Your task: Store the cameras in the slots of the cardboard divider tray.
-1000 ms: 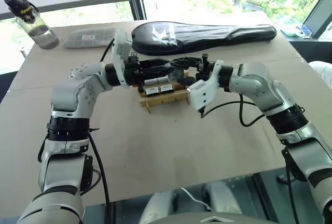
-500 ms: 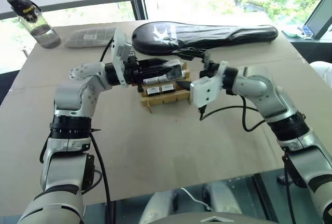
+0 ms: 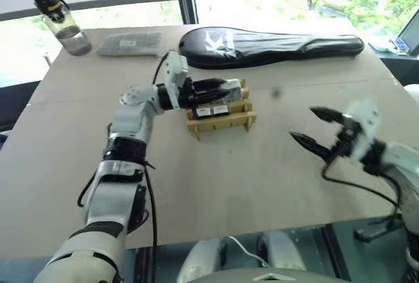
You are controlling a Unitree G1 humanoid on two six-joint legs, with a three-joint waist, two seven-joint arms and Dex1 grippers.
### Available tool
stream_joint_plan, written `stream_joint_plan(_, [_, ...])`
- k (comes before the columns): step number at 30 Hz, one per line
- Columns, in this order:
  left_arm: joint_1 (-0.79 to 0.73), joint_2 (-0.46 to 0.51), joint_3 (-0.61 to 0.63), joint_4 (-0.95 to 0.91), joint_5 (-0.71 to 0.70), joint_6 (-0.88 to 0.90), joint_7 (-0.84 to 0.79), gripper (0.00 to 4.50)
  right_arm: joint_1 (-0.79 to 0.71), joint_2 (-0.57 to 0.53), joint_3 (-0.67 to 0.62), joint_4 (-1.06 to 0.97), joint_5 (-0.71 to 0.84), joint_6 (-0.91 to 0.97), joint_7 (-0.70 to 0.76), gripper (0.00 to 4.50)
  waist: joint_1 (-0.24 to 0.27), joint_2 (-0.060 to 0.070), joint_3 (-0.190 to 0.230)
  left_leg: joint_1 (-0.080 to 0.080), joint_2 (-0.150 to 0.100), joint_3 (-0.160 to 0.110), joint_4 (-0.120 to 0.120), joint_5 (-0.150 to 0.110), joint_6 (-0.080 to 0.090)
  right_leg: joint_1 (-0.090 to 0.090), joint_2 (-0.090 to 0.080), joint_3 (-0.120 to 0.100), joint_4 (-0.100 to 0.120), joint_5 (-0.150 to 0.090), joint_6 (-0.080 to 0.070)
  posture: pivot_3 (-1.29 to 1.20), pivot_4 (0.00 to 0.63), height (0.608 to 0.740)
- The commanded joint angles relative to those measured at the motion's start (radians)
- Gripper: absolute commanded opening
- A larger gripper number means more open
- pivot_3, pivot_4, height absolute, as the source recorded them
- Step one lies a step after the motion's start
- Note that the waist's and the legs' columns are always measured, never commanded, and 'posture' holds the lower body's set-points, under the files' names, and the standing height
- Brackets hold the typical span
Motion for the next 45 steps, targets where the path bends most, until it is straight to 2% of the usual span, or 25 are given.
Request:
stream_joint_plan(1, [-0.067,-0.023,-0.012,0.142,0.061,-0.147,-0.038,0.72,0.099,0.001,-0.092,-0.094,0.104,-0.035,0.025,4.46,-0.004,0.0,0.0,0.0,0.0,0.0,0.0,0.0,0.0,0.0,0.0,0.0,0.0,0.0,0.0,0.0,0.15,0.74])
stream_joint_plan(6, [-0.141,-0.067,-0.001,0.342,0.115,-0.265,-0.038,0.72,0.286,0.011,-0.136,-0.115,0.127,-0.141,0.098,4.46,-0.001,-0.002,-0.001,0.001,-0.002,0.002,0.001,-0.002,0.003,0.001,0.0,0.003,0.001,0.001,0.002,0.0,0.15,0.74])
stream_joint_plan(11, [-0.167,-0.095,0.008,0.428,0.141,-0.316,-0.047,0.72,0.356,0.023,-0.14,-0.105,0.162,-0.225,0.142,4.46,-0.002,-0.003,-0.001,0.001,-0.003,0.002,0.002,-0.002,0.004,0.002,0.0,0.004,0.001,0.001,0.003,0.0,0.15,0.74])
stream_joint_plan(18, [-0.181,-0.094,0.024,0.487,0.17,-0.352,-0.068,0.72,0.341,0.006,-0.124,-0.113,0.184,-0.242,0.109,4.46,-0.001,-0.003,-0.001,0.001,-0.003,0.001,0.002,-0.002,0.004,0.002,0.0,0.003,0.001,0.001,0.003,0.0,0.15,0.74])
stream_joint_plan(30, [-0.242,-0.086,0.044,0.552,0.224,-0.396,0.0,0.72,0.327,-0.005,-0.105,-0.115,0.203,-0.25,0.079,4.46,0.0,-0.004,-0.001,0.001,-0.003,0.001,0.002,-0.002,0.004,0.002,0.0,0.003,0.001,0.001,0.003,0.0,0.15,0.74])
stream_joint_plan(45, [-0.234,-0.108,0.033,0.597,0.313,-0.464,0.046,0.72,0.319,-0.019,-0.095,-0.108,0.211,-0.263,0.06,4.46,0.0,-0.005,-0.003,0.002,-0.003,0.001,0.002,-0.002,0.004,0.002,0.0,0.003,0.002,0.001,0.003,0.0,0.15,0.74])
